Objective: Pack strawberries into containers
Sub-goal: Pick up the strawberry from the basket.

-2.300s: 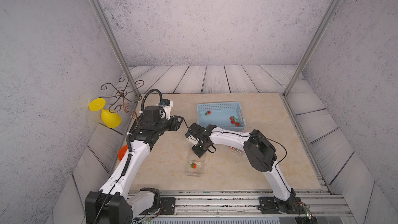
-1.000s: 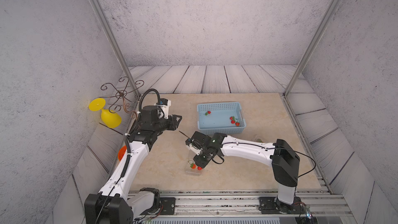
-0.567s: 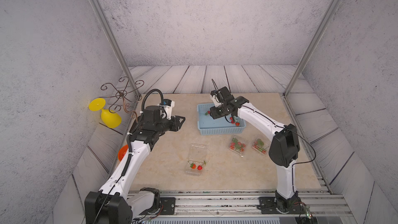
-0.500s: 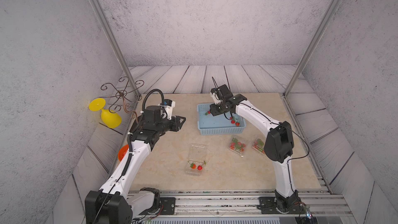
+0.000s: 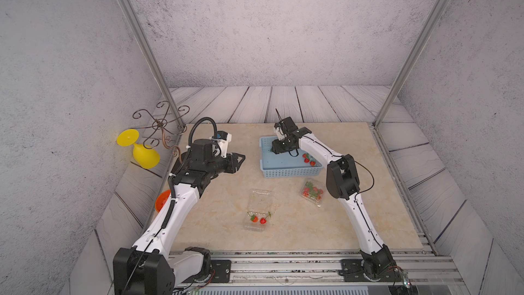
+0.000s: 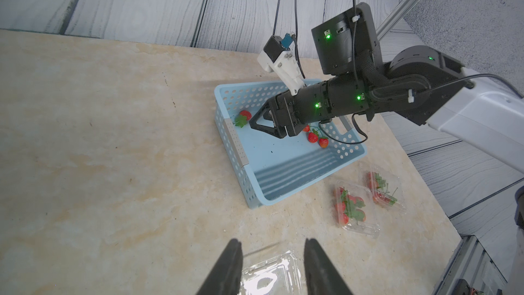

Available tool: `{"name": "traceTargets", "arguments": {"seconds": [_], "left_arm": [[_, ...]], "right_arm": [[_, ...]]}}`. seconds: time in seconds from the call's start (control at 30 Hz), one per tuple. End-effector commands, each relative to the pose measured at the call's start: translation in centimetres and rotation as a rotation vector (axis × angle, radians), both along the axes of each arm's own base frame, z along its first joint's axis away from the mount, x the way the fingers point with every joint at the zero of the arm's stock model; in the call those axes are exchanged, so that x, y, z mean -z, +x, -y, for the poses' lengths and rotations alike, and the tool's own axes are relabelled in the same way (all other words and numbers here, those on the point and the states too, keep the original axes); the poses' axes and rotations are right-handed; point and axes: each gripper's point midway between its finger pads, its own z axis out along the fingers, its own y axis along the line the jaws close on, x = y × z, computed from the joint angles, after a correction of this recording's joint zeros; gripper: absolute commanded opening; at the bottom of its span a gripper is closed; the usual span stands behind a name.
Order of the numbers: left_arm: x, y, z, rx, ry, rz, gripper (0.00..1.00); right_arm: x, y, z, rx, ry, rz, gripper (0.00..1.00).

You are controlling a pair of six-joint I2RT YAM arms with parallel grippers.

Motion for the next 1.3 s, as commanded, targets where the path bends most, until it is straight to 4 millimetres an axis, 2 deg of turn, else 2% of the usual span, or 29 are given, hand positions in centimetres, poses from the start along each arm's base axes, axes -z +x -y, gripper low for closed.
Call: {"name": "traceTargets", "arguments": {"seconds": [0.0, 0.27, 0.5, 0.8, 1.03, 1.27], "left_arm": [[0.0, -0.1, 0.3, 0.020, 0.005, 0.015, 0.40], [-0.2, -0.1, 0.2, 0.015, 0.011, 0.020, 0.40], [-0.2, 0.0, 0.2, 0.017, 0.008, 0.020, 0.40], [-0.2, -0.1, 0.2, 0.018, 0.006, 0.021, 0.40], [-0.2, 0.0, 0.2, 0.016, 0.007, 0.020, 0.40], [-0.2, 0.0, 0.1, 0.013, 0.009, 0.022, 0.40]], "right_arm": [[1.4, 1.2, -0.9, 0.022, 0.052, -0.011, 0.54], [3.9, 2.9, -0.2, 0.125, 0.093, -0.065, 0.54], [4.7, 3.1, 0.2, 0.145, 0.079, -0.076, 0.52], [6.2, 2.8, 0.7, 0.156, 0.050, -0.109, 0.43], [5.2, 3.0, 1.0, 0.169, 0.046, -0.087, 0.32], [1.2, 2.3, 1.0, 0.143, 0.100, -0.033, 0.25]]}}
